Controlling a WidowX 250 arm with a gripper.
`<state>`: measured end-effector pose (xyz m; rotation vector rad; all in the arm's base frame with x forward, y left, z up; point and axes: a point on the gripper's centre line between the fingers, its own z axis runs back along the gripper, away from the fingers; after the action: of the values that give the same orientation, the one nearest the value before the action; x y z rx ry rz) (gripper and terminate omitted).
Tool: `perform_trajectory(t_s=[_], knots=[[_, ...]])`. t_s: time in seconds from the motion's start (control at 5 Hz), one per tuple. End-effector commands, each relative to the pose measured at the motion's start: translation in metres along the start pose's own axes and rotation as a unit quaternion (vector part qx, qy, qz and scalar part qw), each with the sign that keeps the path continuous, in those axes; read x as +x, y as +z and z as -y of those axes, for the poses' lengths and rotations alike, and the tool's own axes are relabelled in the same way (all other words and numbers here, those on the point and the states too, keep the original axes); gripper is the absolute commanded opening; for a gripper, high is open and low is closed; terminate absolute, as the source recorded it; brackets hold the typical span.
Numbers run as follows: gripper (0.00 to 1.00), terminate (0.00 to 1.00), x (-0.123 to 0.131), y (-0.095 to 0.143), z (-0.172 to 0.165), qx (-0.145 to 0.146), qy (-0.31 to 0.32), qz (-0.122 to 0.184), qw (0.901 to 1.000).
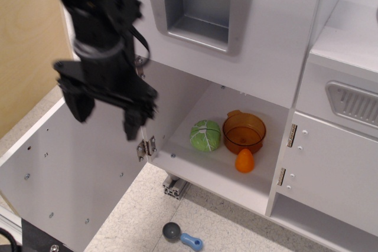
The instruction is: Close low fridge
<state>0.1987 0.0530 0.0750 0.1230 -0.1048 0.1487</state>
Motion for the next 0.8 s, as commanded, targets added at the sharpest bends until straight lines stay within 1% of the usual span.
perform_trajectory(t_s=[0.0, 0.2, 0.4, 0.6], knots=[[1.00, 0.00, 0.020, 0.005, -0.074, 0.019, -0.016, 0.039, 0.9990], [1.00, 0.00, 0.025, -0.014, -0.100, 0.018, -0.016, 0.022, 0.9995], [1.00, 0.00, 0.023, -0.036, -0.108, 0.022, -0.020, 0.019, 0.9994], [1.00, 0.00, 0.021, -0.059, -0.106, 0.024, -0.023, 0.002, 0.9995]])
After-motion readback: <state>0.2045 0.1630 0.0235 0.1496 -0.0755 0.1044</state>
